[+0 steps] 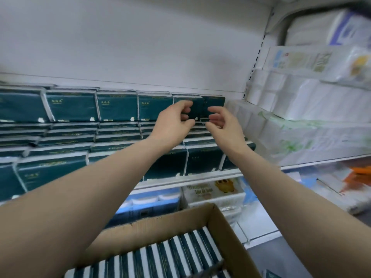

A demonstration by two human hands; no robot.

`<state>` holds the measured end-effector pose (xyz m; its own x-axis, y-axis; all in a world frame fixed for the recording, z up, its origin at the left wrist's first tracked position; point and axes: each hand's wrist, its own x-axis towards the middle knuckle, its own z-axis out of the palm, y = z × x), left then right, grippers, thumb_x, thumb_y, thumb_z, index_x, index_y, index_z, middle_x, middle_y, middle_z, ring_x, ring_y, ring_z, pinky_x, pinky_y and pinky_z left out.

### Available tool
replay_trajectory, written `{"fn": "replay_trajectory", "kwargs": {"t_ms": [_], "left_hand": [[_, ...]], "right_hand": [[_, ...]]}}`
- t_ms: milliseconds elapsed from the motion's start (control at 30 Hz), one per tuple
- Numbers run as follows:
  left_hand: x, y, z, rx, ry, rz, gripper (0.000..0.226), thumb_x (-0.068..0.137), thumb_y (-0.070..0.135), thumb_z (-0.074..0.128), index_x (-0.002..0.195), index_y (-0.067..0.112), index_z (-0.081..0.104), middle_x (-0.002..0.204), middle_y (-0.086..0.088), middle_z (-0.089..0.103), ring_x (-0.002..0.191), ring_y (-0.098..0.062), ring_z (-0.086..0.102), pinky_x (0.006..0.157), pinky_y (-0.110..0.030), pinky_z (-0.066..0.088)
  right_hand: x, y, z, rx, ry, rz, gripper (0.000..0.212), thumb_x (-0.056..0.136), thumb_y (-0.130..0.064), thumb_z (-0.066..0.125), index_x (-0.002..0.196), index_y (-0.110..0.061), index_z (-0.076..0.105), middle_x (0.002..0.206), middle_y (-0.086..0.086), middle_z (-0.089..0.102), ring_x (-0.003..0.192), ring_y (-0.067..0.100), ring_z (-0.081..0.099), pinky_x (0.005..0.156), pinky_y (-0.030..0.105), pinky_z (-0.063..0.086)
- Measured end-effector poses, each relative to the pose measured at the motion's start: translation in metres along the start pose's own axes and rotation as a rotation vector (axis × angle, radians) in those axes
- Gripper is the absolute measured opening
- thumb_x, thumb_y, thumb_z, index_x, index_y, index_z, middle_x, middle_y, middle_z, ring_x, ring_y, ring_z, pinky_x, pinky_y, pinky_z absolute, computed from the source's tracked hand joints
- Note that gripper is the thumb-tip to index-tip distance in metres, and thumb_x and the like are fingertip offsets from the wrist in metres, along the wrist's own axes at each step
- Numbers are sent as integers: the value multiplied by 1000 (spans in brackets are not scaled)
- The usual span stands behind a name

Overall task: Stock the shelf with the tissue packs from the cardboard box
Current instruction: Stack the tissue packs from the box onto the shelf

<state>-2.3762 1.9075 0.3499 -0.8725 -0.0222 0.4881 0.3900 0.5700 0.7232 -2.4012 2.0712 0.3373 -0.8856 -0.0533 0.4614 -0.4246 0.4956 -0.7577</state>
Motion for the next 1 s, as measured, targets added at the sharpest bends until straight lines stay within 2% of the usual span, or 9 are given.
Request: {"fn": "replay_trajectory", "kwargs": {"t_ms": [67,133,233,433,533,633,733,833,1000], "left_hand": [[-22,2,-1,-48,-8,2,46,91,16,62,135,21,52,120,5,60,104,-8,60,91,-19,45],[-46,0,0,-91,-23,2,44,90,14,63,133,21,54,116,5,61,101,-8,61,91,-21,49],[-86,-7,4,-148,-49,-47,42,91,11,62,130,24,56,113,8,61,97,-4,62,84,-12,48],[-178,-41,23,-185,-146,-146,35,89,6,63,120,21,61,107,6,64,94,-8,64,85,-16,50],[-218,-62,33,-172,-224,-227,32,90,6,61,117,23,62,105,12,63,96,-4,62,83,-8,46],[-252,-81,44,-185,-276,-330,30,90,7,63,117,21,63,108,8,64,96,-4,61,88,-16,49],[-283,-97,54,-173,-277,-442,29,89,8,63,115,22,65,108,7,66,93,-4,63,87,-19,50],[-312,-115,62,-135,-322,-561,27,90,11,63,112,26,64,107,8,65,95,-4,62,87,-22,50],[-350,-142,70,-1,-415,-709,25,90,13,63,115,18,63,106,4,65,98,-12,62,87,-25,50]], "right_hand": [[-27,-2,1,20,-4,2,38,94,-14,60,129,-27,58,113,-10,62,105,1,58,85,13,45],[-55,-1,5,40,-3,13,35,92,-14,62,125,-27,60,111,-10,64,105,1,59,88,17,48],[-99,5,13,58,-21,30,32,92,-13,63,122,-24,62,110,-11,64,105,5,61,92,23,51],[-185,32,29,77,-96,135,27,92,-8,64,117,-19,63,112,-5,67,105,10,63,96,30,53],[-222,52,38,71,-184,224,27,91,-10,65,112,-27,64,109,-7,69,102,8,64,92,32,54],[-249,71,47,13,-258,339,25,89,-12,67,105,-30,67,100,-10,70,95,9,66,91,33,54],[-266,81,60,-106,-400,460,21,89,-15,68,109,-22,69,98,-2,70,90,14,65,85,30,52],[-277,85,76,-271,-604,477,19,92,-20,64,111,-23,66,96,-2,67,90,16,62,75,27,47],[-288,94,91,-446,-898,529,23,96,-23,58,116,-16,67,113,4,66,104,25,62,88,35,53]]}}
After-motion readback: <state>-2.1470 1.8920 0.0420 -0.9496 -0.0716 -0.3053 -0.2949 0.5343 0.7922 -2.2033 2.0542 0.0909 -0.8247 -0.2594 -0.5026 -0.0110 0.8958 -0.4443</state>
